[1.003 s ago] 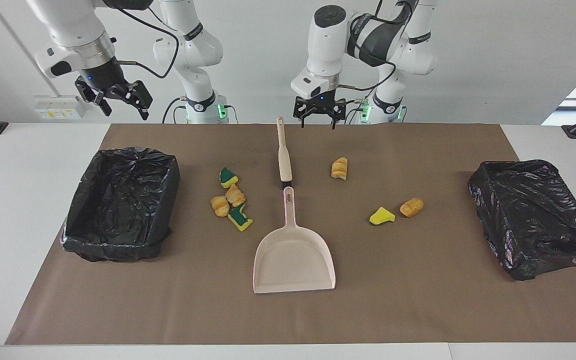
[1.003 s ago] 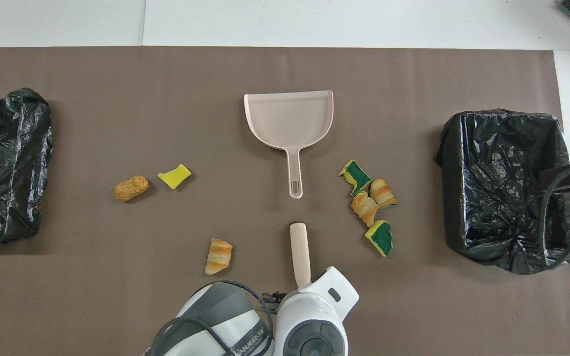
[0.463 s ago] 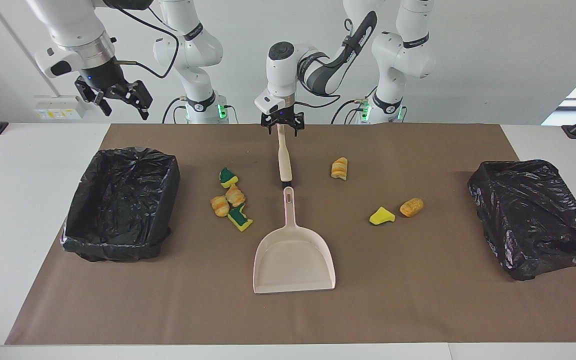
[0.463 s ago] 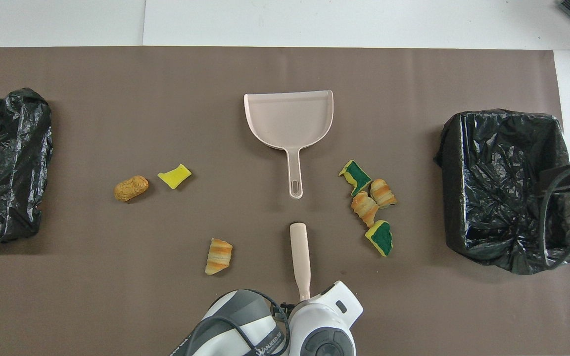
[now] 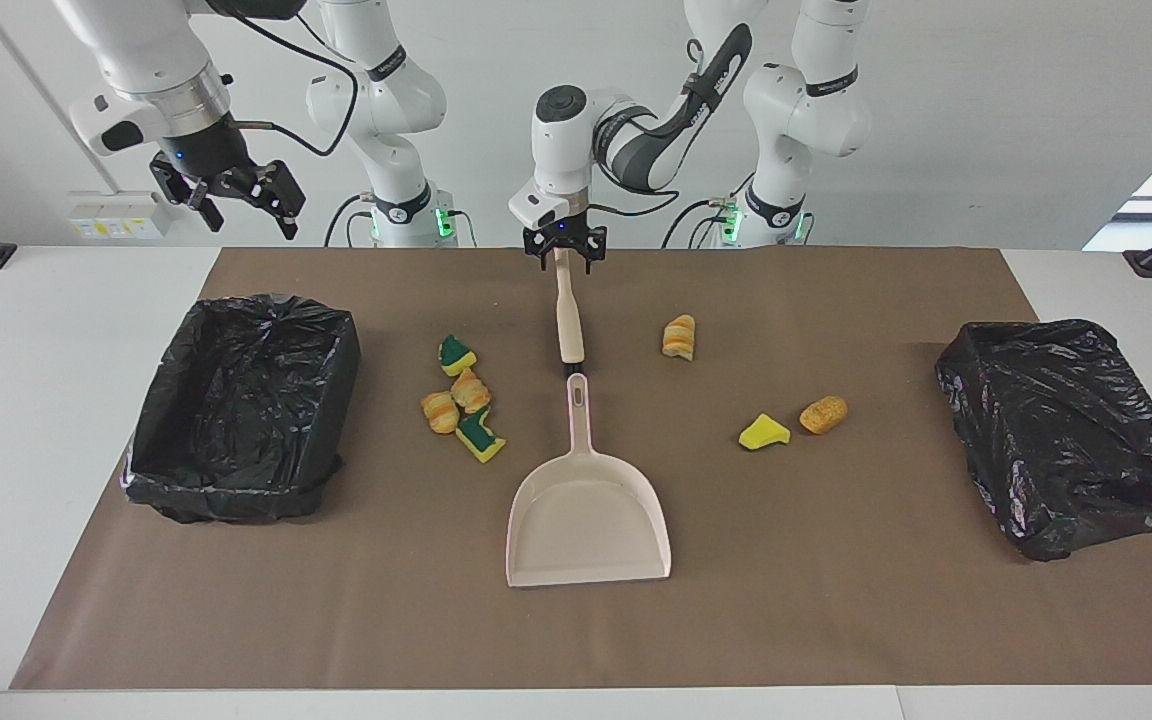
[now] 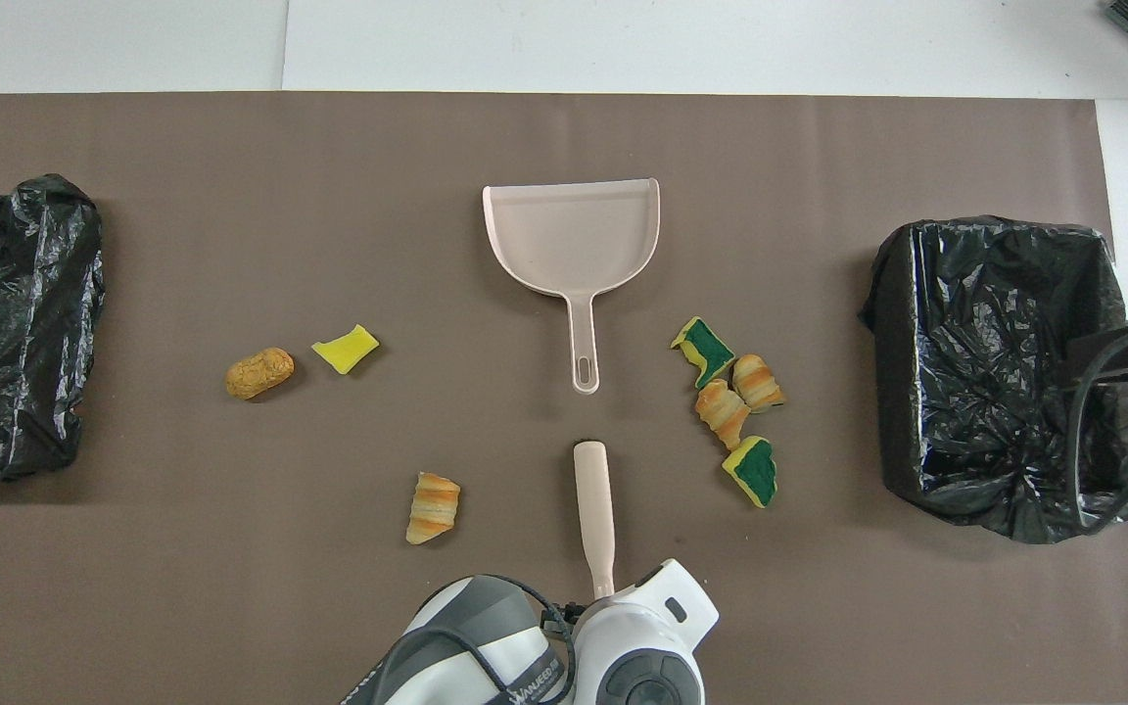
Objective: Sweep and dump trash in bin
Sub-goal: 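Reach the left gripper to the pink brush handle and grasp it, then lift the brush with the left gripper while the right gripper grasps the dustpan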
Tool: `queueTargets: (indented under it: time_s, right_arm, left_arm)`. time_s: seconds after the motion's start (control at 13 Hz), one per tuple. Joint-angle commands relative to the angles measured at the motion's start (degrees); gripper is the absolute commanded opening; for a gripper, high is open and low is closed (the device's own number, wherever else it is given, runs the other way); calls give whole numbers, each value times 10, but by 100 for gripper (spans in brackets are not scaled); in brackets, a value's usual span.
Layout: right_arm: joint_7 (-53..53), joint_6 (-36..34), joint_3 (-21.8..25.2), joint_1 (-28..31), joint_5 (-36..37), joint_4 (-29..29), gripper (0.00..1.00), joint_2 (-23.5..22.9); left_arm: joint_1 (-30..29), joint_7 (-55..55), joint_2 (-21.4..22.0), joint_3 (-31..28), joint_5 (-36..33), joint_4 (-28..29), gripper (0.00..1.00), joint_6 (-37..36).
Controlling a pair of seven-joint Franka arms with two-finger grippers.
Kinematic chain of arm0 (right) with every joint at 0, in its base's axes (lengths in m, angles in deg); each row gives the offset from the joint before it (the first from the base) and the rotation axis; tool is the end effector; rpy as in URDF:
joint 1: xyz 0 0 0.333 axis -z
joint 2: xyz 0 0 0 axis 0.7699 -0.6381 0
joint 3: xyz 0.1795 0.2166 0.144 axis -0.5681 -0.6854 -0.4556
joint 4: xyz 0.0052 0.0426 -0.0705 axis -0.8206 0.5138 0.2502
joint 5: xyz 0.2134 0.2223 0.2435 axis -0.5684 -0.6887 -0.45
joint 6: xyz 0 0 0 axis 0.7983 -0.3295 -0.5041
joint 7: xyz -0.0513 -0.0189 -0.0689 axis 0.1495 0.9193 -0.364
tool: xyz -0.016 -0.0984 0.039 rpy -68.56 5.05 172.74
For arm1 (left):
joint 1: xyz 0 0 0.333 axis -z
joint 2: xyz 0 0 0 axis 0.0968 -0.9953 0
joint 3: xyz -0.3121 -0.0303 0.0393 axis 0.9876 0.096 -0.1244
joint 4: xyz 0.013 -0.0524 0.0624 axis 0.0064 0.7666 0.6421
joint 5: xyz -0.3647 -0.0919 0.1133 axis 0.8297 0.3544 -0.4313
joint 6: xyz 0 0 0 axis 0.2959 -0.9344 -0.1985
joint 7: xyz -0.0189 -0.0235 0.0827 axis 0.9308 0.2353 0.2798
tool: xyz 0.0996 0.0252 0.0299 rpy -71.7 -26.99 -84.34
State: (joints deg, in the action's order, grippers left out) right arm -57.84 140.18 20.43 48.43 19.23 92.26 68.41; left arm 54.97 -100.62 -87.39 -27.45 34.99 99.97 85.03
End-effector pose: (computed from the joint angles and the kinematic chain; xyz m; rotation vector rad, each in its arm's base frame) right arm 0.5124 -0.0238 0.6452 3.1174 -0.2256 -0.0889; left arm 0.2512 -0.4794 0.3530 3.1240 -0.2749 -0.0888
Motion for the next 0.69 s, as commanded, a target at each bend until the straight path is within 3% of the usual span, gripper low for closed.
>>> queueTargets:
  time_s: [0.0, 0.08, 0.31, 0.39, 0.62]
  right_arm:
    - [2, 11, -8, 2, -3, 10, 100, 8]
    - [2, 17, -9, 2, -4, 10, 100, 6]
    - [-49, 60, -39, -23, -10, 8, 100, -16]
    - [-69, 73, -42, -35, -11, 7, 100, -27]
    - [-83, 130, -43, -64, -12, 7, 100, -73]
  left_arm:
    - [10, 8, 1, -11, 22, 13, 58, 19]
    - [10, 8, 1, -11, 22, 13, 50, 16]
    - [6, 7, 1, -12, 22, 11, 7, 11]
    - [4, 7, 3, -12, 22, 10, 0, 7]
    - [-11, 49, 37, -13, 22, 8, 0, -74]
